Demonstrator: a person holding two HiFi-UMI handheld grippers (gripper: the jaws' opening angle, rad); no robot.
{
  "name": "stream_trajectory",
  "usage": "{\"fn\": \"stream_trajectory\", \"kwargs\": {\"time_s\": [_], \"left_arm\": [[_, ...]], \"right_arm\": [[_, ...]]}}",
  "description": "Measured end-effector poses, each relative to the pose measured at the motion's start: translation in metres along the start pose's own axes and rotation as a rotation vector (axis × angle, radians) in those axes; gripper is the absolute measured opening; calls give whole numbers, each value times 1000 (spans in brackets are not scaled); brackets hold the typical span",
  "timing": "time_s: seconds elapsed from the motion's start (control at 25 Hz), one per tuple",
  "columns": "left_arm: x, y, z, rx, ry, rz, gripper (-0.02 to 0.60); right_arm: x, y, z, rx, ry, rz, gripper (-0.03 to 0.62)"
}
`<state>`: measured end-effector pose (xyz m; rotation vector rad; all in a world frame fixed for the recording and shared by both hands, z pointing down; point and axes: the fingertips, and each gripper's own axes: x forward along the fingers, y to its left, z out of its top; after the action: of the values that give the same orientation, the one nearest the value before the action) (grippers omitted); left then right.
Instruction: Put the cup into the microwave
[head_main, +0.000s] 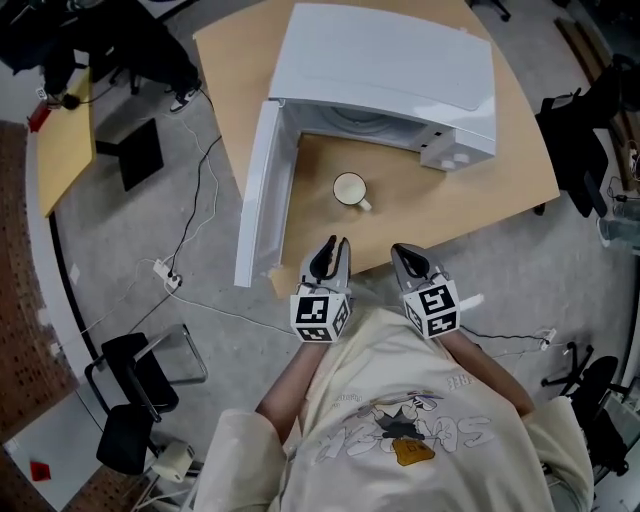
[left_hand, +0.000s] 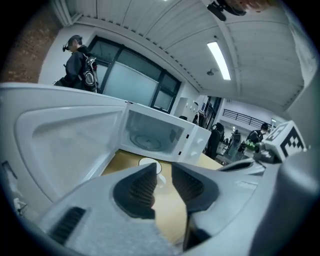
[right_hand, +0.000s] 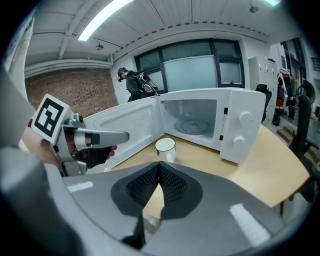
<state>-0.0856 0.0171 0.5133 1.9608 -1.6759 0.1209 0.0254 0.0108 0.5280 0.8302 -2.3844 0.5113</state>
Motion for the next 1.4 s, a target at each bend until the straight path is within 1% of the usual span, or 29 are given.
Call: {"fn": "stream_trajectory", "kwargs": {"time_s": [0.04, 0.08, 0.16, 0.24, 0.44, 0.56, 0.6, 0.68, 0.84, 0.96, 1.12, 1.24, 1.4], "left_arm": [[7, 5, -5, 28, 9, 7, 116], [14, 10, -10, 56, 17, 19, 129], [29, 22, -18, 120, 23, 46, 191], [49, 31, -25, 172, 28, 61, 228], [93, 49, -48, 263, 89, 51, 260], [114, 52, -64, 308, 133, 22, 302], [121, 53, -68, 317, 139, 12, 305], [130, 55, -69, 333, 131, 3, 307], [145, 52, -67, 393, 104, -15, 308], [156, 50, -67, 409, 85, -18, 334], [170, 52, -66, 394, 55, -17, 388], [177, 51, -60, 375, 39, -8, 377], [175, 53, -59, 348, 50, 10, 376]], "right_arm": [[1, -1, 1, -1, 0, -3, 5], [1, -1, 2, -2, 1, -7, 6], [2, 0, 3, -1, -3, -14, 5], [3, -2, 4, -2, -13, -22, 5], [-2, -15, -1, 16, -19, -77, 6], [-8, -22, -4, 31, -13, -117, 6], [-9, -23, -4, 32, -10, -126, 6], [-12, -25, -6, 33, -1, -144, 5], [-18, -33, -13, 59, 11, -187, 6], [-22, -37, -12, 68, 18, -211, 5], [-21, -37, -12, 63, 26, -222, 5], [-22, -43, -12, 70, 23, -239, 5], [-26, -46, -15, 80, 32, -249, 5]]}}
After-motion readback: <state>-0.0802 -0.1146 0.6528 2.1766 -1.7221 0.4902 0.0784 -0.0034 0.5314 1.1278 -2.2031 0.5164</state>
